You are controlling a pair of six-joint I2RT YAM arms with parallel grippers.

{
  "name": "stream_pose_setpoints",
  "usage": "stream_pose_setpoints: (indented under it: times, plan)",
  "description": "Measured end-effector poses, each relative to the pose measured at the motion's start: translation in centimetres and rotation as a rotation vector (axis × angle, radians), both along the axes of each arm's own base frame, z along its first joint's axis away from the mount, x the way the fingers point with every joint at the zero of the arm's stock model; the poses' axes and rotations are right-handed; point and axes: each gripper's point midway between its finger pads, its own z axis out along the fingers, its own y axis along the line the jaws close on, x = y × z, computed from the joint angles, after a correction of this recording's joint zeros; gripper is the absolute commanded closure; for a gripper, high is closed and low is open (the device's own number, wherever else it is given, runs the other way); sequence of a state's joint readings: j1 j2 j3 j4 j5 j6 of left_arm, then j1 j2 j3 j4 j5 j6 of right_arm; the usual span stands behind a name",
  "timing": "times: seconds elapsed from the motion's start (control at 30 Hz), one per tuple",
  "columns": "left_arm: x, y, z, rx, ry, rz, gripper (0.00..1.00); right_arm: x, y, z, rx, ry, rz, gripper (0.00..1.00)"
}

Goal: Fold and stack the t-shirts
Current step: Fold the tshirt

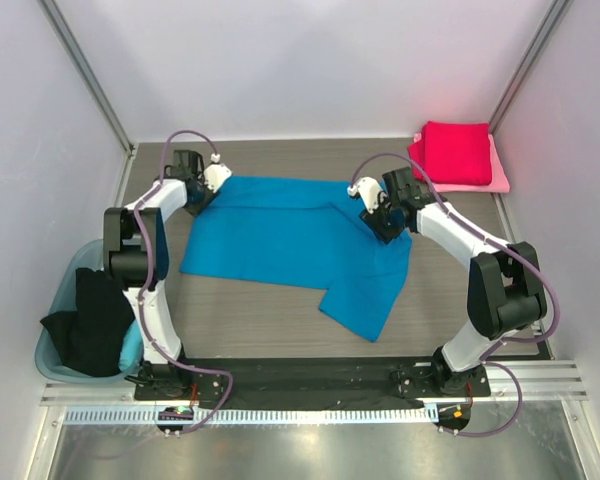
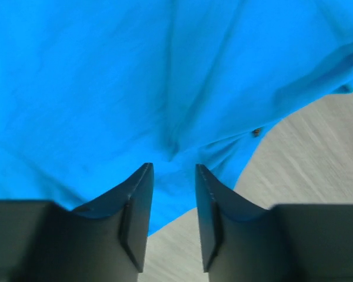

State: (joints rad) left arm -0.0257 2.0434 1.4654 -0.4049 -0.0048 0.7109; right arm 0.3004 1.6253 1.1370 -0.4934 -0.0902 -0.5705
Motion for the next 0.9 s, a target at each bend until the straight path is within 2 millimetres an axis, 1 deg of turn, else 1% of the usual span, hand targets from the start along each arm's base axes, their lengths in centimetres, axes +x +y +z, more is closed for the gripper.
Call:
stream_pose_setpoints:
  times: [0.07, 0.1, 0.13, 0.17, 0.23, 0.27, 0.33, 0.4, 0.43, 0.47, 0.5, 0.53, 0.57, 0.63, 0.73, 0.8, 0.9]
  plan:
    - [-0.2, 0.2, 0.4, 0.0, -0.003, 0.009, 0.58, -0.6, 0.2, 0.0, 0.007, 0.031, 0.008, 0.57]
    - [-0.1, 0.2, 0.8, -0.004, -0.011, 0.015, 0.58, -0.7, 0.2, 0.4, 0.009, 0.039, 0.006, 0.57]
    - [0.2, 0.3, 1.3, -0.011, -0.022, 0.028, 0.57, -0.5, 0.2, 0.8, 0.013, 0.034, 0.003, 0.57]
    - [0.7, 0.3, 2.0, -0.017, -0.036, 0.035, 0.52, 0.0, 0.3, 1.6, 0.02, 0.027, -0.005, 0.57]
    - [2.5, 0.1, 4.2, -0.038, -0.085, 0.064, 0.5, 2.2, 0.5, 3.8, 0.05, -0.026, -0.031, 0.58]
    - [3.8, 0.0, 5.5, -0.052, -0.115, 0.08, 0.5, 3.6, 0.4, 4.9, 0.066, -0.053, -0.055, 0.58]
    - [7.3, -0.2, 8.9, -0.093, -0.193, 0.119, 0.5, 6.8, -0.2, 6.7, 0.096, -0.109, -0.109, 0.59]
    - [10.1, -0.6, 11.1, -0.145, -0.24, 0.152, 0.5, 9.6, -1.5, 7.2, 0.116, -0.134, -0.17, 0.59]
    - [11.6, -0.7, 12.0, -0.175, -0.27, 0.171, 0.5, 10.7, -2.1, 7.1, 0.119, -0.144, -0.194, 0.59]
    - [12.2, -0.8, 12.2, -0.207, -0.27, 0.188, 0.5, 11.8, -2.9, 6.6, 0.119, -0.138, -0.222, 0.59]
    - [12.6, -0.8, 12.2, -0.229, -0.264, 0.203, 0.5, 12.8, -3.7, 6.0, 0.119, -0.132, -0.249, 0.6]
    - [13.0, -0.7, 11.8, -0.258, -0.256, 0.226, 0.5, 13.7, -4.5, 5.2, 0.117, -0.122, -0.273, 0.6]
    - [13.0, -0.5, 10.9, -0.278, -0.233, 0.248, 0.5, 14.4, -5.4, 4.1, 0.114, -0.106, -0.296, 0.6]
    - [12.2, -0.1, 8.9, -0.302, -0.168, 0.288, 0.51, 15.7, -6.7, 1.9, 0.114, -0.072, -0.339, 0.61]
    - [11.0, 0.6, 5.7, -0.323, -0.075, 0.347, 0.53, 17.0, -8.6, -0.7, 0.114, -0.028, -0.393, 0.62]
    - [10.6, 0.9, 4.2, -0.334, -0.038, 0.377, 0.54, 17.6, -9.6, -1.8, 0.118, -0.013, -0.419, 0.62]
    - [10.3, 0.8, 3.1, -0.35, -0.008, 0.401, 0.54, 18.2, -10.2, -1.9, 0.13, -0.016, -0.435, 0.63]
